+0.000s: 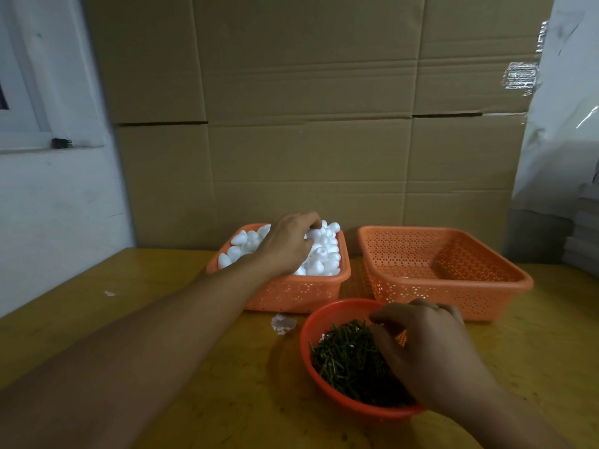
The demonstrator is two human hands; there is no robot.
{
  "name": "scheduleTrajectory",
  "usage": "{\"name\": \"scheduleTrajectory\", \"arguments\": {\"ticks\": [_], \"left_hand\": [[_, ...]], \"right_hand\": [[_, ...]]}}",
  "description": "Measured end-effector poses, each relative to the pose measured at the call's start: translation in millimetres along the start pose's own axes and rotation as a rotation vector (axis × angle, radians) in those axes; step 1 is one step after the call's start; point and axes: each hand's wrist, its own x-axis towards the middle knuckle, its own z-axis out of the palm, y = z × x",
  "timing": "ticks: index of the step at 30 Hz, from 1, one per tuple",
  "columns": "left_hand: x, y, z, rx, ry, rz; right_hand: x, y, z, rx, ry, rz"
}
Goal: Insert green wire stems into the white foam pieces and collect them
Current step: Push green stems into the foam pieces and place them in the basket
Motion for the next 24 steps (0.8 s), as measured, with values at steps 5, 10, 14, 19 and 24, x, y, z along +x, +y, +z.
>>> {"name": "scheduleTrajectory", "arguments": {"ticks": [5,10,14,19,24], "left_hand": [[-26.4,18.3,-8.0,-0.134,0.109,0.038],[-54.9,37.1,-10.1,-0.262,0.168,0.055],[-76.0,50.3,-9.8,-0.365,0.165,0.088],[-102.2,67.5,-12.7,-0.482,0.110,0.139],[-119.9,74.0,-10.9,-0.633,0.035,0.074]], "right_hand": [[0.0,-1.7,0.8,-0.009,-0.008,-0.003],[0.5,-2.9,0.1,-0.011,-0.014,-0.013],[1.1,-3.3,-1.4,-0.018,-0.046,-0.018],[1.2,-4.5,-3.1,-0.021,-0.059,-0.027],[0.3,-6.2,-6.1,-0.033,-0.095,-0.036]]}}
